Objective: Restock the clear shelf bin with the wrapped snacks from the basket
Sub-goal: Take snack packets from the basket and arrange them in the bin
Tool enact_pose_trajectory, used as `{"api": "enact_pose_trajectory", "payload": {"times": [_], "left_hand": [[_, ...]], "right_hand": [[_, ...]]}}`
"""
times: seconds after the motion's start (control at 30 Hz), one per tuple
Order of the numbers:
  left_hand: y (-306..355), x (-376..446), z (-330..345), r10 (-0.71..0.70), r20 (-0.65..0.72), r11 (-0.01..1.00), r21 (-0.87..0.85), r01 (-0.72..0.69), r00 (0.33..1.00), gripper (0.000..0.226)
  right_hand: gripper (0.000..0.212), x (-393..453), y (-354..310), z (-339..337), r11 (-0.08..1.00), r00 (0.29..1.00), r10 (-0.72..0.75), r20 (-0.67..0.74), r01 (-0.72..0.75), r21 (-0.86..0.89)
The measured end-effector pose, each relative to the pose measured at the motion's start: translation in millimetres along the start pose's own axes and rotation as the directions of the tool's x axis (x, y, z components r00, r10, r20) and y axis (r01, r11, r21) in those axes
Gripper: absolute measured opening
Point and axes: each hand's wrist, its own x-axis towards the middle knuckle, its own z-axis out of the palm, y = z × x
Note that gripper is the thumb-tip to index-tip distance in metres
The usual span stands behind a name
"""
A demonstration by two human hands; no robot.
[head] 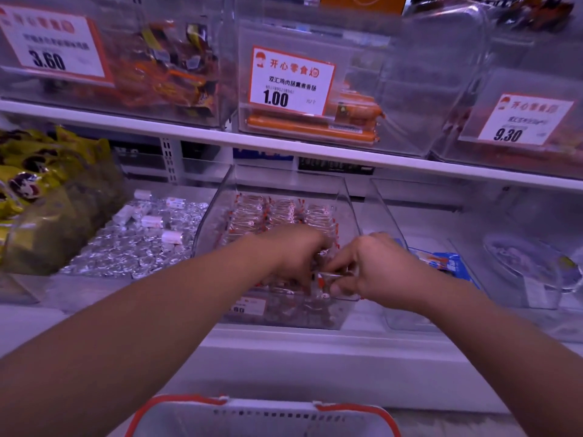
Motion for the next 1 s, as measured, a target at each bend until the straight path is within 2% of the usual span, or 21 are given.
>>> {"api": "enact_pose_trajectory", "payload": {"times": [0.1, 0.27, 0.37, 0.47, 0.6, 0.67, 0.8, 1.0], "left_hand": [[-6, -6, 10, -0.035, -0.088, 0.998, -0.049, 0.031, 0.996, 0.062], [-18, -17, 17, -0.165, -0.21, 0.958, -0.266, 0.106, 0.964, 0.063], [-17, -22, 19, -0.139, -0.228, 0.974, -0.209, 0.091, 0.964, 0.056], [-14, -24, 18, -0.122, -0.199, 0.968, -0.24, 0.072, 0.972, 0.05], [-20, -30, 13, -0.117, -0.137, 0.889, -0.456, 0.042, 0.984, 0.052], [-22, -32, 10, -0.116, -0.147, 0.864, -0.502, 0.027, 0.982, 0.051], [-19, -34, 6, -0.11, -0.129, 0.861, -0.508, 0.03, 0.985, 0.048], [-9, -28, 12, -0.094, 0.008, 0.924, -0.373, 0.09, 0.996, 0.026]], "right_hand": [[0.024, 3, 4, 8, 1.0, 0.996, 0.023, -0.083, -0.022, 0.013], [0.025, 10, -3, 28, 0.981, 0.998, -0.044, -0.05, 0.034, -0.188], [0.032, 9, -2, 40, 0.957, 0.999, -0.048, -0.021, 0.04, -0.289], [0.034, 2, 2, 43, 0.971, 0.999, -0.035, 0.002, 0.035, -0.236], [0.032, -7, 8, 37, 0.988, 0.998, -0.064, 0.022, 0.066, -0.137], [0.025, -6, 9, 33, 0.99, 0.999, -0.04, 0.009, 0.041, -0.135], [0.021, -1, 5, 34, 0.987, 0.999, 0.009, -0.033, -0.014, -0.162], [0.018, -3, 8, 38, 0.989, 0.997, -0.011, -0.072, 0.0, -0.15]]}}
